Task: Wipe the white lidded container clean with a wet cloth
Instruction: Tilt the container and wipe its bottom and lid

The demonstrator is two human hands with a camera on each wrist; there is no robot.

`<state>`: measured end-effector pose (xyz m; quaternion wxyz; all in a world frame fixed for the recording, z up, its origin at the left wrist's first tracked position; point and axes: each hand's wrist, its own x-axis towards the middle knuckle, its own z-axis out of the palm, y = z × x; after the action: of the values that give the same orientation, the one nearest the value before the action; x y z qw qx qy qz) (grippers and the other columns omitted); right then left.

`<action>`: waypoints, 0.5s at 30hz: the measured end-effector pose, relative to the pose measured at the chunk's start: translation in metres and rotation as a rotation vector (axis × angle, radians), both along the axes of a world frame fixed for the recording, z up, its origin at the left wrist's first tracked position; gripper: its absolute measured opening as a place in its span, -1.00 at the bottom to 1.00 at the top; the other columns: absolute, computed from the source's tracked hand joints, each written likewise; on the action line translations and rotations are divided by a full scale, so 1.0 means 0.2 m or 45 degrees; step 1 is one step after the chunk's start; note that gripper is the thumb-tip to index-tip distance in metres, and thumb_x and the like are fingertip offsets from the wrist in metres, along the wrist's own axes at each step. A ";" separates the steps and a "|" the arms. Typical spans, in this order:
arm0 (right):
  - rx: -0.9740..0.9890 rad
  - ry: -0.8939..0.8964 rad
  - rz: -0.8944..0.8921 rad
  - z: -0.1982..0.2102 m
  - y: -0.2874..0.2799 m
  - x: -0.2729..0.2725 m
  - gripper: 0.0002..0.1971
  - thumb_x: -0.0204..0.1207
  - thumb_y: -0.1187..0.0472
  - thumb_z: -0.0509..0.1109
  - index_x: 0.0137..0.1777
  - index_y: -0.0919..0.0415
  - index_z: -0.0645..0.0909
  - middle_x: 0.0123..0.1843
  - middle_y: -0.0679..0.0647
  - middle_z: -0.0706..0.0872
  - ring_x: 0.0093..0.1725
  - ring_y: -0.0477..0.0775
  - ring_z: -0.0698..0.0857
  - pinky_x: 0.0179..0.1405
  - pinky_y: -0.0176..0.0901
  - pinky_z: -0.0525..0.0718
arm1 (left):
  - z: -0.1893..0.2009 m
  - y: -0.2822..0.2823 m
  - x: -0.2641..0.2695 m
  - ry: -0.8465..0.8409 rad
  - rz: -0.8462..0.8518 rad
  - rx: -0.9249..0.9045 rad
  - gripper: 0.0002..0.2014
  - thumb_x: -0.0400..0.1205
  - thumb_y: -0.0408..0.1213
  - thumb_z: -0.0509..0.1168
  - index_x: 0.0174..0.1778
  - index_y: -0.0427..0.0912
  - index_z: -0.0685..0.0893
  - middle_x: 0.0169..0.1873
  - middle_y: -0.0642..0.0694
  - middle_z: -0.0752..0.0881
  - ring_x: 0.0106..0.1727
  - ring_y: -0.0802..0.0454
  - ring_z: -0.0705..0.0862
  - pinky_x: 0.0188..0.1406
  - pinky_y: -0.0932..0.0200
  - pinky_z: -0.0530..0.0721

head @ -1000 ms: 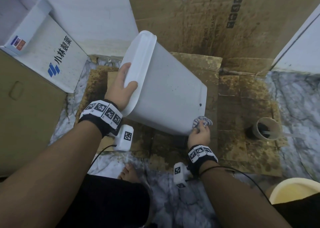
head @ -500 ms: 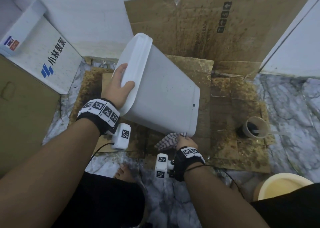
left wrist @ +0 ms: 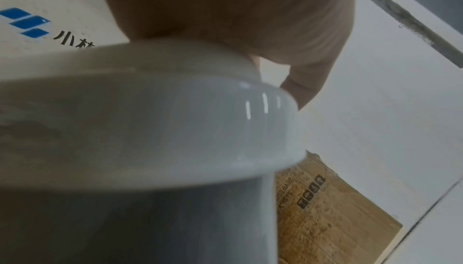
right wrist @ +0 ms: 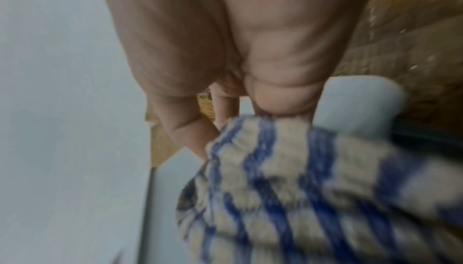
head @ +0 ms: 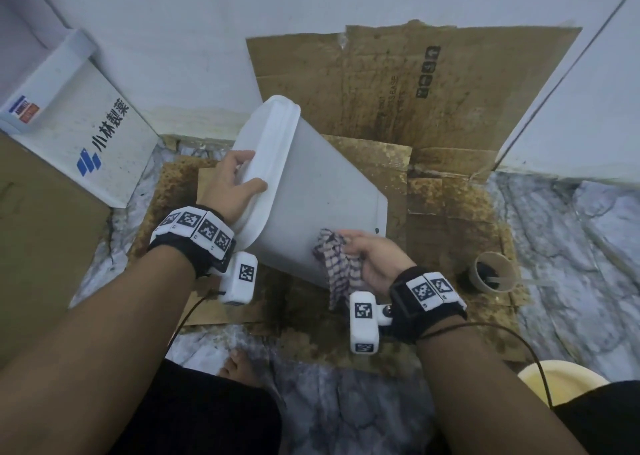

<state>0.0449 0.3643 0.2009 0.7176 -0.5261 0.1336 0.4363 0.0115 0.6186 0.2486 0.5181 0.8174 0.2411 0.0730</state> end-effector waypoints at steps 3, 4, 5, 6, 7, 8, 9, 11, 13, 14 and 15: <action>0.149 -0.121 -0.242 0.10 0.07 0.09 -0.52 0.46 0.63 0.14 0.40 0.47 0.49 0.23 0.47 0.67 0.09 0.33 0.71 0.05 0.11 0.75 | 0.00 -0.03 0.01 -0.041 0.070 0.097 -0.63 0.58 -0.24 0.35 0.29 0.04 0.45 0.30 0.03 0.48 0.39 -0.07 0.46 0.42 -0.07 0.43; 0.172 -0.160 -0.336 0.13 0.11 0.12 -0.51 0.45 0.64 0.17 0.39 0.44 0.51 0.26 0.45 0.66 0.11 0.32 0.71 0.06 0.12 0.75 | 0.00 -0.04 0.01 -0.033 0.073 0.136 -0.62 0.59 -0.22 0.33 0.32 0.04 0.45 0.30 0.04 0.46 0.40 -0.07 0.45 0.43 -0.07 0.42; 0.170 -0.222 -0.422 0.16 0.16 0.13 -0.52 0.45 0.65 0.21 0.36 0.38 0.53 0.25 0.42 0.68 0.11 0.29 0.71 0.07 0.11 0.74 | 0.01 -0.05 0.01 -0.010 0.067 0.170 -0.58 0.61 -0.20 0.31 0.39 0.04 0.43 0.33 0.01 0.44 0.42 -0.07 0.43 0.45 -0.06 0.39; 0.126 -0.310 -0.474 0.18 0.20 0.15 -0.52 0.45 0.64 0.26 0.33 0.31 0.56 0.25 0.35 0.69 0.13 0.24 0.72 0.10 0.11 0.74 | 0.01 -0.06 0.01 0.018 0.052 0.201 -0.52 0.63 -0.18 0.29 0.47 0.04 0.38 0.40 -0.04 0.40 0.47 -0.08 0.38 0.48 -0.06 0.33; 0.045 -0.415 -0.496 0.20 0.25 0.16 -0.52 0.44 0.62 0.31 0.31 0.23 0.58 0.26 0.26 0.70 0.16 0.19 0.72 0.15 0.13 0.73 | 0.01 -0.07 0.01 0.050 0.027 0.235 -0.46 0.64 -0.16 0.27 0.56 0.05 0.31 0.49 -0.07 0.35 0.52 -0.08 0.32 0.53 -0.07 0.26; -0.061 -0.523 -0.478 0.21 0.31 0.16 -0.52 0.43 0.59 0.35 0.28 0.16 0.60 0.27 0.16 0.70 0.20 0.14 0.71 0.21 0.14 0.72 | 0.01 -0.07 0.02 0.075 -0.001 0.275 -0.40 0.65 -0.12 0.24 0.62 0.05 0.23 0.58 -0.07 0.26 0.59 -0.06 0.24 0.57 -0.06 0.18; -0.150 -0.619 -0.442 0.21 0.37 0.16 -0.52 0.43 0.57 0.37 0.28 0.12 0.61 0.28 0.09 0.69 0.23 0.10 0.69 0.25 0.13 0.70 | 0.00 -0.07 0.02 0.100 -0.032 0.310 -0.36 0.66 -0.08 0.21 0.66 0.04 0.16 0.65 -0.04 0.17 0.65 -0.02 0.15 0.62 -0.04 0.10; -0.271 -0.776 -0.332 0.21 0.47 0.15 -0.52 0.47 0.51 0.38 0.36 0.13 0.61 0.31 0.04 0.69 0.28 0.03 0.66 0.36 0.04 0.63 | 0.00 -0.08 0.03 0.155 -0.084 0.320 -0.35 0.69 -0.06 0.15 0.70 0.02 0.08 0.70 0.00 0.05 0.69 0.04 0.04 0.66 0.01 0.01; -0.391 -0.926 -0.216 0.19 0.55 0.16 -0.49 0.53 0.42 0.39 0.47 0.14 0.55 0.42 0.04 0.63 0.39 -0.01 0.60 0.48 -0.18 0.48 | 0.00 -0.08 0.04 0.190 -0.115 0.297 -0.38 0.72 -0.09 0.11 0.70 0.02 0.04 0.70 0.04 0.05 0.69 0.07 0.05 0.67 0.02 0.02; -0.449 -0.986 -0.164 0.19 0.57 0.17 -0.47 0.54 0.38 0.39 0.52 0.14 0.50 0.49 0.04 0.57 0.46 -0.02 0.53 0.50 -0.28 0.38 | 0.00 -0.08 0.03 0.197 -0.124 0.292 -0.38 0.73 -0.10 0.10 0.70 0.02 0.03 0.70 0.05 0.05 0.69 0.08 0.06 0.67 0.02 0.03; -0.501 -1.046 -0.114 0.17 0.60 0.18 -0.45 0.55 0.34 0.39 0.56 0.15 0.45 0.55 0.05 0.50 0.53 -0.01 0.45 0.55 -0.26 0.32 | 0.00 -0.07 0.03 0.198 -0.130 0.294 -0.38 0.73 -0.10 0.10 0.70 0.02 0.01 0.70 0.06 0.04 0.69 0.08 0.05 0.67 0.02 0.03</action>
<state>0.0814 0.4837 0.2355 0.6157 -0.7755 -0.0590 0.1265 0.0177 0.6043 0.2489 0.4033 0.8860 0.2285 0.0101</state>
